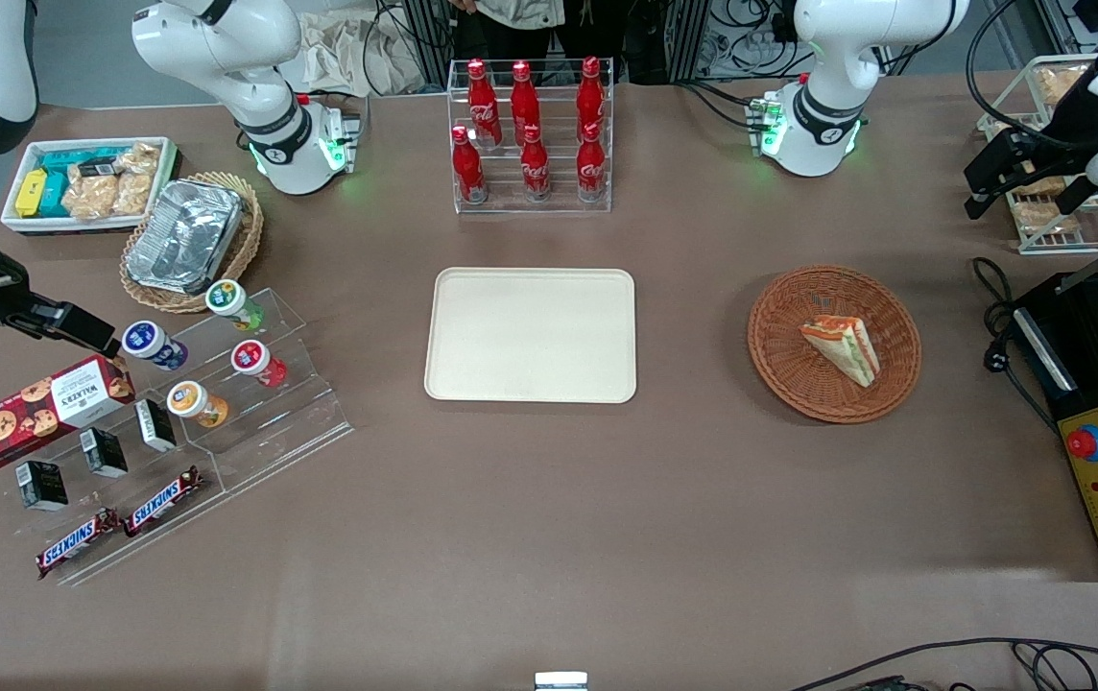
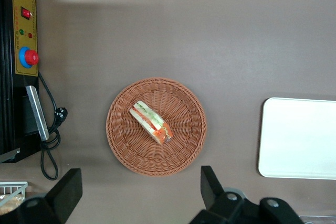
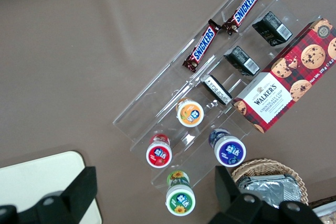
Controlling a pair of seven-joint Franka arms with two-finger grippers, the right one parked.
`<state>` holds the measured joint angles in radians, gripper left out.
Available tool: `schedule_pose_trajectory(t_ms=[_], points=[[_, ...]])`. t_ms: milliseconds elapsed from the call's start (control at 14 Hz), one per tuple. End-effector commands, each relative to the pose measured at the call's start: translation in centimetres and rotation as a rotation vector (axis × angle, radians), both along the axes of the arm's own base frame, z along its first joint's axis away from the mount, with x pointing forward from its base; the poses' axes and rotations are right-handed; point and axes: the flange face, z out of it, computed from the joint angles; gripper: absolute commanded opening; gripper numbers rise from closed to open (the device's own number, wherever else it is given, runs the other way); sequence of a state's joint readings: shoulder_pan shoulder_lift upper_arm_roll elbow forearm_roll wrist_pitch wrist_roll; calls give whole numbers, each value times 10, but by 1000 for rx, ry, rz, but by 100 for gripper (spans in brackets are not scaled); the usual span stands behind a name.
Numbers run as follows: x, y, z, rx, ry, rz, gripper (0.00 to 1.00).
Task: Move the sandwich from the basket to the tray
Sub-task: 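Move the left gripper over the wicker basket above the sandwich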
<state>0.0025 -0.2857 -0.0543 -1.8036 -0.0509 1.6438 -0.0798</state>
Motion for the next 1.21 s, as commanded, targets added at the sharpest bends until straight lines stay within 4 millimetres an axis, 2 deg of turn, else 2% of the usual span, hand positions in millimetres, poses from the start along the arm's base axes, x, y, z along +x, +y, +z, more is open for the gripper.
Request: schedule_pose_trajectory(t_ms=[0,286,429,643,1000,1143], points=[[-9,2,9,11,6,7,100],[-14,2,6,13,44,9,100],[-27,3,9,15,61,7,100],[-42,5,-18,21,133,15,100],[-68,1,-29,28,141,11,100],[-68,4,-43,28,159,21,100]])
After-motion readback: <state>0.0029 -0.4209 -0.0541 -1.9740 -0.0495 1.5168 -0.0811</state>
